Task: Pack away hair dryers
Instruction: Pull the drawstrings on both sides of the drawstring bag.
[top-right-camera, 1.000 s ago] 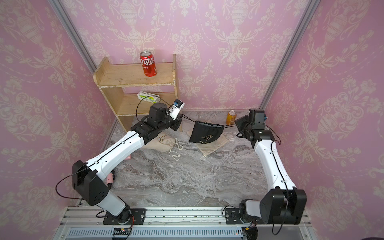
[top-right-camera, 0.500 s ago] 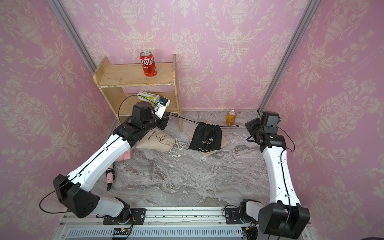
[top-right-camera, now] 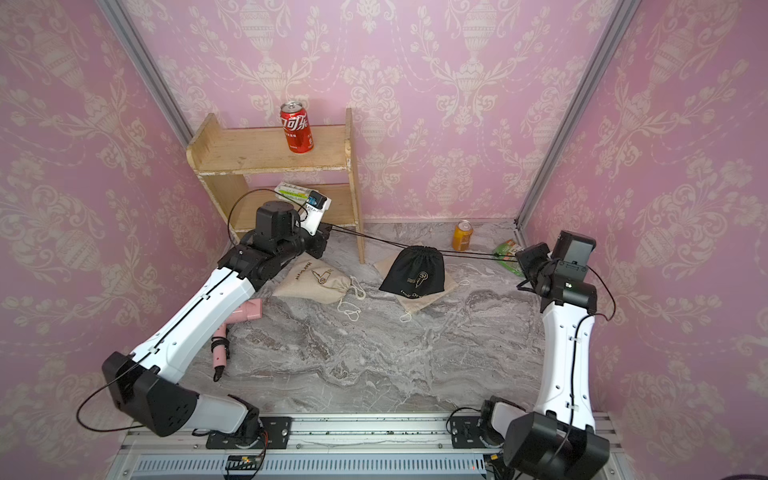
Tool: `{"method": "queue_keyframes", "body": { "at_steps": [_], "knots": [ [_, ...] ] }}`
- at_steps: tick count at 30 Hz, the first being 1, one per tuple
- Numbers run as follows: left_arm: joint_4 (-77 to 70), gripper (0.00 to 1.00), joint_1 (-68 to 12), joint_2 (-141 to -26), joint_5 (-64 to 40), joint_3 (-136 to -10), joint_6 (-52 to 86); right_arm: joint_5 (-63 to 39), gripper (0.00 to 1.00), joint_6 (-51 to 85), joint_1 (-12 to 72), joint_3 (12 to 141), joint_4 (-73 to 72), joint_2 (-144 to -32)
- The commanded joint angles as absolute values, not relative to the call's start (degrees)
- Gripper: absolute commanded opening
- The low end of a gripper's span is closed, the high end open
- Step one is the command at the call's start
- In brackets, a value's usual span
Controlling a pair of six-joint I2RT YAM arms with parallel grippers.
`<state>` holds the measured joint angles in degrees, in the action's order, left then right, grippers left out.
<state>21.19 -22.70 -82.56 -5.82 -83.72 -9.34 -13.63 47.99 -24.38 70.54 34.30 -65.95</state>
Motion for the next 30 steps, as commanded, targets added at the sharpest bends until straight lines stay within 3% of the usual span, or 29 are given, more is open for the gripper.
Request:
{"method": "queue_keyframes", "body": {
  "at_steps": [1, 12, 23, 30],
  "knots": [
    [22.3, 0.00, -18.8, -80.6, 0.6, -85.6, -8.0, -7.4, 0.00, 46.0, -27.1, 70.4, 33.0, -65.8],
    [23.5, 0.00, -17.8, -82.6, 0.0, -88.9, -6.7, -7.7, 0.00, 45.3, -26.4, 71.2, 32.1, -66.4],
    [30.1, 0.00, -17.6, -76.8, 1.0, -90.9, -6.8, 3.3, 0.00, 40.2, -9.6, 73.4, 35.5, -62.6],
    [36.8, 0.00, -13.4, -73.2, 1.7, -95.2, -4.6, 10.2, 0.00, 38.1, 1.5, 79.7, 37.0, -64.6]
  ]
}}
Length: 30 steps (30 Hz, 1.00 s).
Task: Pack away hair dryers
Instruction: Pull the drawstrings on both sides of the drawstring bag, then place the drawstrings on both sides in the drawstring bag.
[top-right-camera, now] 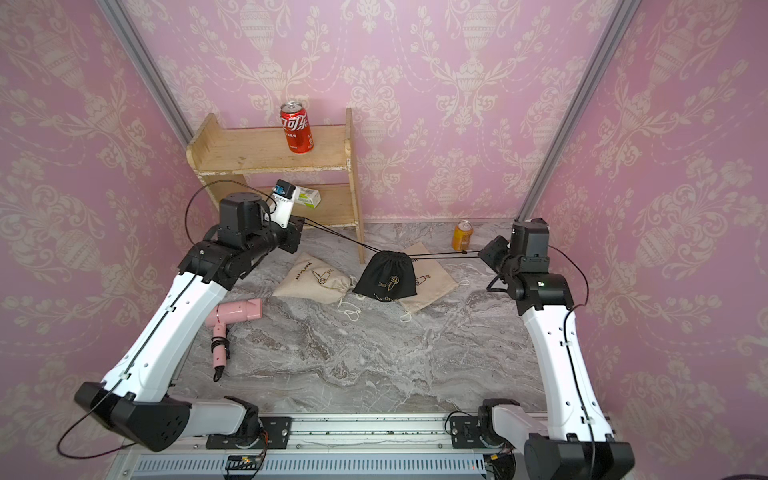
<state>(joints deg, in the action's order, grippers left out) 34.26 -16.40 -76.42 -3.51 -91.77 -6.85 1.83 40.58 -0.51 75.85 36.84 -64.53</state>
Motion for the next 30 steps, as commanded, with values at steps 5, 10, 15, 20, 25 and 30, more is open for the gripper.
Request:
{"method": "queue_keyframes", "body": {
  "at_steps": [5, 10, 15, 20, 25, 30],
  "knots": [
    [40.2, 0.00, -10.4, -72.2, 0.3, -99.0, -2.4, 16.2, 0.00, 35.7, 10.6, 86.6, 37.4, -69.1],
    [42.9, 0.00, -9.4, -71.5, 1.8, -102.3, -1.6, 19.5, 0.00, 34.6, 18.1, 92.1, 37.4, -73.6],
    [44.8, 0.00, -6.5, -70.3, 2.1, -102.4, -0.1, 24.9, 0.00, 30.8, 28.5, 96.4, 37.5, -78.9],
    [46.6, 0.00, -1.5, -68.3, 0.0, -102.0, 2.1, 28.3, 0.00, 29.8, 36.7, 98.6, 36.7, -83.5],
    [48.7, 0.00, 2.8, -66.5, -1.7, -102.8, 2.8, 31.1, 0.00, 27.9, 42.5, 102.3, 37.3, -87.9],
    [49.3, 0.00, 3.4, -65.0, -0.2, -102.9, 2.5, 31.9, 0.00, 26.4, 46.6, 105.5, 37.6, -90.5]
  ]
}}
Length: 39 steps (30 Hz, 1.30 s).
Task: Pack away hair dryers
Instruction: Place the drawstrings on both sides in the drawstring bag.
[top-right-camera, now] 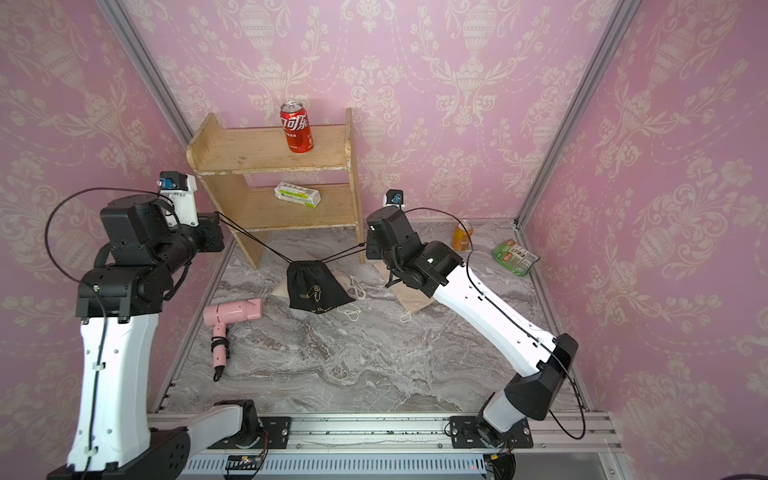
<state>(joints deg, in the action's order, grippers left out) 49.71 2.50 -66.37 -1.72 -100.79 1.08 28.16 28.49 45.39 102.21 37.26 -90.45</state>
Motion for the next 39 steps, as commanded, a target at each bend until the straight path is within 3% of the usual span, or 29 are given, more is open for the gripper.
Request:
{"method": "queue_keyframes", "body": {
  "at_steps": [1, 16, 29, 34, 36, 39],
  "knots": [
    [49.3, 0.00, 3.6, -64.9, -0.2, -102.6, 2.4, 32.0, 0.00, 26.3, 47.3, 105.9, 37.8, -91.0],
    [42.2, 0.00, 9.0, -70.7, -4.2, -91.9, 3.0, 30.4, 0.00, 26.0, 48.9, 112.0, 38.9, -102.5],
    [34.3, 0.00, 9.2, -78.6, -5.1, -86.3, 4.3, 26.7, 0.00, 25.7, 45.5, 125.8, 41.4, -116.5],
    [33.9, 0.00, 9.3, -79.8, -4.9, -82.9, 5.3, 24.3, 0.00, 25.7, 45.5, 125.6, 41.5, -118.1],
    [33.6, 0.00, 9.2, -79.5, -6.5, -81.4, 6.1, 22.7, 0.13, 25.1, 45.6, 123.0, 40.4, -117.3],
    [31.8, 0.02, 9.2, -77.2, -7.1, -78.2, 7.7, 19.1, 0.40, 24.5, 45.7, 115.9, 36.4, -113.9]
  ]
}}
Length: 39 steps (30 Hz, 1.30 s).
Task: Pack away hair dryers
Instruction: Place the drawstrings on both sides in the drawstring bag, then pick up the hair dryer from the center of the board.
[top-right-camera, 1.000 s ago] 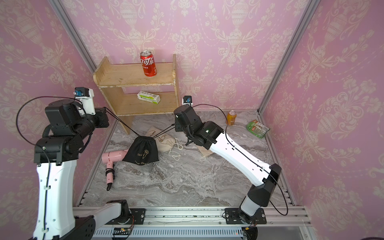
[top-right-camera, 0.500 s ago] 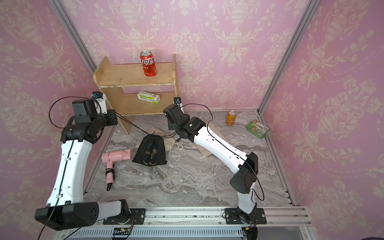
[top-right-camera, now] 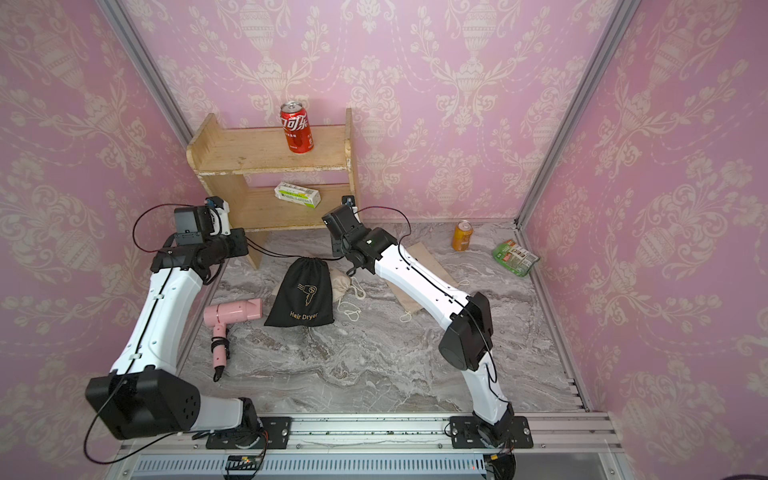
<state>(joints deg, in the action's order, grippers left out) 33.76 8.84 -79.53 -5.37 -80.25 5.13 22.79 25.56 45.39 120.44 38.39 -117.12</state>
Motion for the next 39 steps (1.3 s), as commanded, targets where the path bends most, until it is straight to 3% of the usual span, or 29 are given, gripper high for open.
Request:
{"method": "queue_keyframes", "body": {
  "at_steps": [1, 3, 4, 6, 9, 13, 20, 27, 32, 36, 39],
  "knots": [
    [31.3, 0.17, 9.3, -76.2, -7.1, -77.1, 8.3, 17.2, 0.52, 24.5, 45.8, 112.7, 34.6, -112.2],
    [30.9, 0.56, 9.2, -74.2, -8.4, -75.7, 8.9, 14.1, 0.71, 24.4, 45.7, 106.5, 31.0, -108.6],
    [30.8, 0.70, 9.2, -73.3, -8.7, -75.1, 9.6, 12.7, 0.77, 24.1, 45.7, 103.3, 29.4, -106.7],
    [30.7, 0.84, 9.2, -71.9, -9.6, -73.9, 10.8, 12.1, 0.84, 23.9, 45.5, 98.4, 27.7, -103.1],
    [32.6, 0.91, 9.2, -71.0, -11.0, -73.2, 13.0, 12.5, 0.92, 24.4, 44.6, 91.6, 26.1, -97.9],
    [32.1, 0.99, 8.9, -68.6, -12.8, -71.1, 15.2, 14.3, 0.97, 25.4, 42.1, 84.1, 25.7, -89.9],
    [27.6, 0.99, 4.4, -62.9, -11.6, -67.1, 15.9, 19.8, 0.99, 35.4, 32.9, 71.4, 30.4, -75.7],
    [21.1, 0.99, -18.7, -63.8, -2.8, -63.4, 13.1, 13.7, 0.97, 43.4, 17.6, 61.2, 34.6, -69.4],
    [25.6, 0.99, -23.5, -65.3, 0.3, -64.1, 11.9, 10.9, 0.95, 42.6, 17.9, 58.8, 32.2, -68.2],
    [37.4, 0.99, -22.9, -63.6, 9.4, -67.4, 10.2, 18.3, 0.95, 39.4, 28.3, 60.2, 30.8, -69.2],
    [47.0, 0.99, -18.7, -61.8, 12.8, -69.1, 12.7, 15.8, 0.95, 39.3, 33.0, 62.6, 28.8, -73.9]
  ]
}}
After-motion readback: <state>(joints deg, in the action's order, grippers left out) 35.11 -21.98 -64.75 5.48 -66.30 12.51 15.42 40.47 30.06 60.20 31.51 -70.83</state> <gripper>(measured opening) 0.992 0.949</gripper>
